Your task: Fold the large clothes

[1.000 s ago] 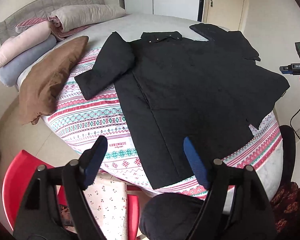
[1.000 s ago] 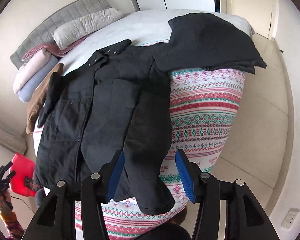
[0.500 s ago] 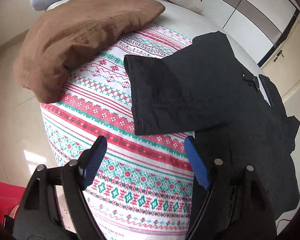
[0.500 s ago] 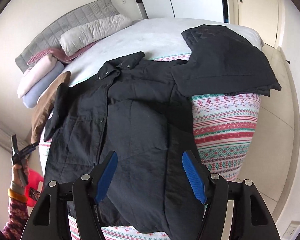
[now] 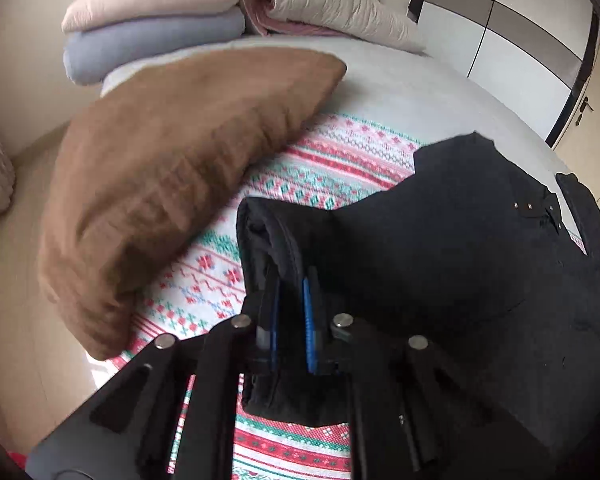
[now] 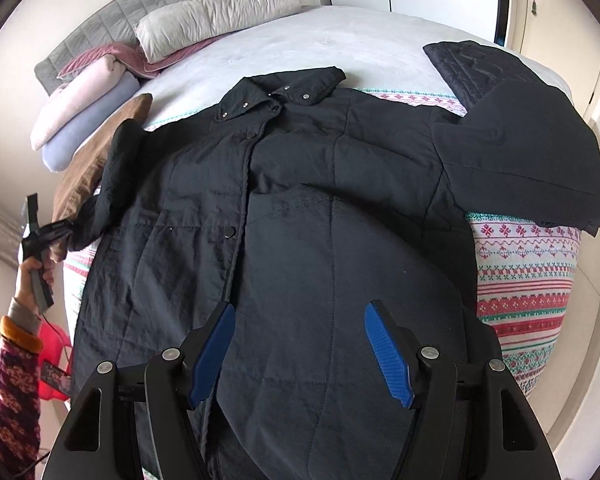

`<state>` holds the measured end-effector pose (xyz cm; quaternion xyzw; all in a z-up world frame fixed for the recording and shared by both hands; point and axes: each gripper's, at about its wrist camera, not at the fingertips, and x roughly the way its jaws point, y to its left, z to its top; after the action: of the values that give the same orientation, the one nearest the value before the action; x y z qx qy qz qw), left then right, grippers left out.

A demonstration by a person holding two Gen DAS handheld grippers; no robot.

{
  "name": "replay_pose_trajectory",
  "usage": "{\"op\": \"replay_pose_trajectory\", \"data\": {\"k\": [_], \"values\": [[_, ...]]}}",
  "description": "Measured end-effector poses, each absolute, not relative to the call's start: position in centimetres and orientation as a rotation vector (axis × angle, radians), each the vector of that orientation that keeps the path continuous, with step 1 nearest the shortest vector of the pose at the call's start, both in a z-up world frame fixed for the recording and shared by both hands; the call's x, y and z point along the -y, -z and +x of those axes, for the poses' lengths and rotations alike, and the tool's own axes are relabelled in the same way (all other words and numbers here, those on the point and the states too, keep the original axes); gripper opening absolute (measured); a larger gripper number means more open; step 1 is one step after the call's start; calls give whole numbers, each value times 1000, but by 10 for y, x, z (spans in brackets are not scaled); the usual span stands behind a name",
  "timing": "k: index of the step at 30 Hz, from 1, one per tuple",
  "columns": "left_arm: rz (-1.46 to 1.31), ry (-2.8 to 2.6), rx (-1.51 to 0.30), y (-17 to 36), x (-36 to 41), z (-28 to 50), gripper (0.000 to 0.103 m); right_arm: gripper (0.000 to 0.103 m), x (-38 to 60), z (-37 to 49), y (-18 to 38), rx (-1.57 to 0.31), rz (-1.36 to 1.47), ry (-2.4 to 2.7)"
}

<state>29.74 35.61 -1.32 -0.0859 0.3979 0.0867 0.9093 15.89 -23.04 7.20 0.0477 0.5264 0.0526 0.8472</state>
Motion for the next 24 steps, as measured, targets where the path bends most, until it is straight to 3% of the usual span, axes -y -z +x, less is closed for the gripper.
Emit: {"op": "replay_pose_trajectory", "data": {"k": [6, 11, 13, 14, 15, 17, 24], "values": [[33, -435, -581, -88, -399, 291, 11, 68, 227, 162, -79, -1092, 57, -99], [193, -807, -609, -80, -456, 308, 9, 68, 234, 160, -80, -1070, 78, -89], [209, -823, -675, -64, -466, 306, 18, 68, 239, 158, -81, -1059, 93, -82], [174, -766, -695, -58, -467, 300, 27, 68, 242, 156, -82, -1052, 95, -75], [140, -710, -708, -55, -463, 291, 44, 68, 246, 153, -83, -1044, 95, -70], [103, -627, -725, -47, -453, 273, 61, 68, 252, 147, -88, -1023, 91, -69], [7, -302, -822, -27, -384, 211, 73, 69, 277, 115, -102, -977, 80, -34]]}}
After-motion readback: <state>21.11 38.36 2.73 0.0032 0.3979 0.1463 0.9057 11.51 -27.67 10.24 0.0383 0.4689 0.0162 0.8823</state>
